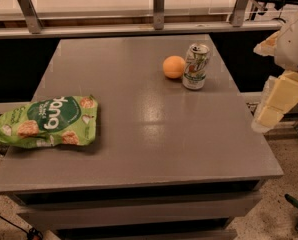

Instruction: Pick 7up can

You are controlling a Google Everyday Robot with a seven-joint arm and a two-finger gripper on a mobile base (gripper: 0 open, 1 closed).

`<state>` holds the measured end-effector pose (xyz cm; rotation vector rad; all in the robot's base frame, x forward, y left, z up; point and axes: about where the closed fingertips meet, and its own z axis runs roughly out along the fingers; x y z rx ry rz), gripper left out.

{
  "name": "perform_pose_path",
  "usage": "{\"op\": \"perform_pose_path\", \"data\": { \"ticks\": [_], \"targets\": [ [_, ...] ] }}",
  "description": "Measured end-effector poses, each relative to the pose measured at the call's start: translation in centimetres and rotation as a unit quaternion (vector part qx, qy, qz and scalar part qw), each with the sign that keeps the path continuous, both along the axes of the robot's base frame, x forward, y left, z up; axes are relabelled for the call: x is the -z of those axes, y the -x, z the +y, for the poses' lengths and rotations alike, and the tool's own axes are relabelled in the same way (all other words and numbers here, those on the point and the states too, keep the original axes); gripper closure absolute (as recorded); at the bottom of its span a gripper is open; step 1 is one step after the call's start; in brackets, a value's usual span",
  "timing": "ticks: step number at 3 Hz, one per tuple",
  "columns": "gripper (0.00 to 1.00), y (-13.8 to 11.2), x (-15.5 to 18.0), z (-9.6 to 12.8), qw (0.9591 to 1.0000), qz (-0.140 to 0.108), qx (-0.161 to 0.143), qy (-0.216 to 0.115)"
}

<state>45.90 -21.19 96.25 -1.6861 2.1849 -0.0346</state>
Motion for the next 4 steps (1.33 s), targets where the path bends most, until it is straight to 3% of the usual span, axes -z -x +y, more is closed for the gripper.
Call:
{"op": "perform_pose_path", "data": {
  "ticks": [1,2,3,4],
  "targets": [
    [0.0,-1.4,1.2,0.1,0.9992,-0.006,0.004,-0.04],
    [0.0,-2.7,2.1,0.5,0.9956,-0.02,0.013,-0.091],
    [0.0,-4.1,2.9,0.9,0.9886,-0.044,0.031,-0.14],
    [0.0,-4.1,2.9,1.0,0.9887,-0.044,0.031,-0.14]
  ]
}}
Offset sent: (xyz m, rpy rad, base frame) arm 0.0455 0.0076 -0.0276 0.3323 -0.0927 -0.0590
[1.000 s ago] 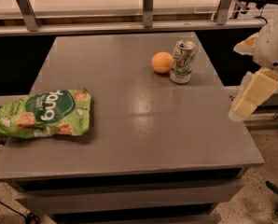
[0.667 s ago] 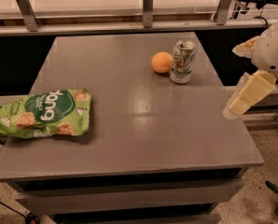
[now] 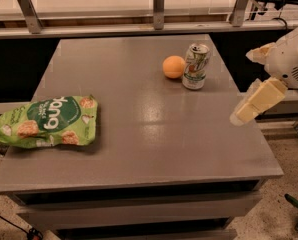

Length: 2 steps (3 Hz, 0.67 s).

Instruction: Pick 7up can

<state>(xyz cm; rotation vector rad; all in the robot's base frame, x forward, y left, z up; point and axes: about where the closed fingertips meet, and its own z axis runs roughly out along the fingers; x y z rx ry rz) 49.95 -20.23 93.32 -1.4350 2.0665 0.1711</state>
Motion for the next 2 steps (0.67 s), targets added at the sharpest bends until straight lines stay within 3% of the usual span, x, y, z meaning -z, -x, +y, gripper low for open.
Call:
{"op": "perform_pose_path", "data": {
  "ticks": [1,2],
  "targets": [
    [0.0,-1.5,0.3,0.8,0.9991,-0.026,-0.002,-0.032],
    [0.0,-3.4,1.3,1.4,0.9934,-0.063,0.02,-0.094]
  ]
}}
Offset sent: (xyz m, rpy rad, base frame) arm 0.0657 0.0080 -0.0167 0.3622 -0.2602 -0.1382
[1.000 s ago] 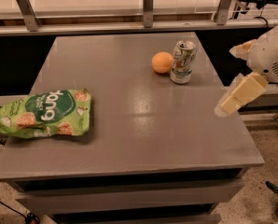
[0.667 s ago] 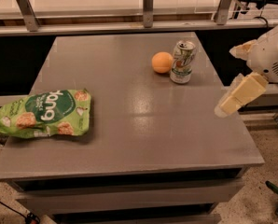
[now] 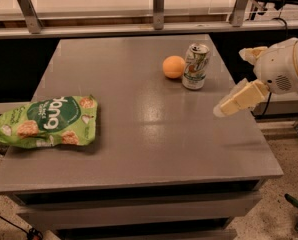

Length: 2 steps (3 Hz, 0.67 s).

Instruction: Pick 7up can

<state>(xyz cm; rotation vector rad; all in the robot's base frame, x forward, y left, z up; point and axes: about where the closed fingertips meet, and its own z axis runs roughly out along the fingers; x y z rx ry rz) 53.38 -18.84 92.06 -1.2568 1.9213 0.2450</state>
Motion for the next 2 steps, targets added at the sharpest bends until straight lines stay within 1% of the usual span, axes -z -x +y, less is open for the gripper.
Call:
{"op": "perform_pose_path", "data": {
  "ticks": [1,2],
  "targets": [
    [0.0,-1.8,0.4,0.1,0.9977,-0.034,0.034,-0.048],
    [0.0,-3.2,0.6,-0.1,0.9933,-0.056,0.06,-0.082]
  ]
}}
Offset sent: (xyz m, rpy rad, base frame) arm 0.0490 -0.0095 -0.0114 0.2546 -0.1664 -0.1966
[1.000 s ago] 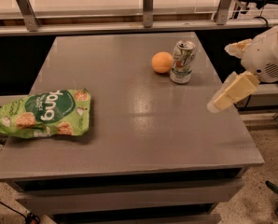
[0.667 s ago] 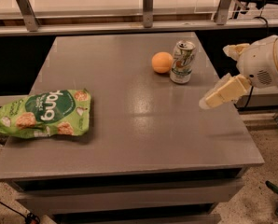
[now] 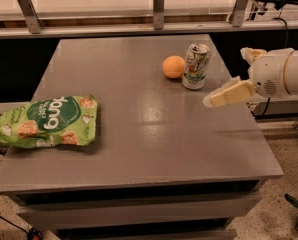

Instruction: Pick 7up can

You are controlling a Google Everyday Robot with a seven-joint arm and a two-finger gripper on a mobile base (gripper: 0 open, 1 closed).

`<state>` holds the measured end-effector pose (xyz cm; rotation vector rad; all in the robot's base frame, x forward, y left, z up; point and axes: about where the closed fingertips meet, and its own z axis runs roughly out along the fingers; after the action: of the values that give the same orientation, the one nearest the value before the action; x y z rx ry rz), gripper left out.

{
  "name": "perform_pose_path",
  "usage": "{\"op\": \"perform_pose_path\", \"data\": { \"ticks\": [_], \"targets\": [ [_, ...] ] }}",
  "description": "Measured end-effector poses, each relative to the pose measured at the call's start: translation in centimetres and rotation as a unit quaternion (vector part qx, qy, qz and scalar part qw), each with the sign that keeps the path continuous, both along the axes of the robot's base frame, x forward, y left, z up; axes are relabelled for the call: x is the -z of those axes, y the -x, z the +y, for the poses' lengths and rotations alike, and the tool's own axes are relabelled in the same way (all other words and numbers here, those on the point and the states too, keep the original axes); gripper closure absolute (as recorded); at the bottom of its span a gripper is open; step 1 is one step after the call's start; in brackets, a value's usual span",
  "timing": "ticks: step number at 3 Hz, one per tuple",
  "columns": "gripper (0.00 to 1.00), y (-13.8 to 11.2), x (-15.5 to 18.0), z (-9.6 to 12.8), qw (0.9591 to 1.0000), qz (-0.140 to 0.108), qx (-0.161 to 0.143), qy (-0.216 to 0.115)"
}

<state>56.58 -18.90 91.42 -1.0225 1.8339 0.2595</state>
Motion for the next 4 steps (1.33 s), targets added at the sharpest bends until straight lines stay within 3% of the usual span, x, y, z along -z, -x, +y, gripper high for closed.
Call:
{"op": "perform_pose_path", "data": {
  "ticks": [2,4],
  "targets": [
    [0.0,-2.1,0.5,0.0,0.9975,-0.03,0.011,-0.063],
    [0.0,-4.3,0.8,0.6,0.9879,-0.061,-0.003,-0.143]
  ]
}}
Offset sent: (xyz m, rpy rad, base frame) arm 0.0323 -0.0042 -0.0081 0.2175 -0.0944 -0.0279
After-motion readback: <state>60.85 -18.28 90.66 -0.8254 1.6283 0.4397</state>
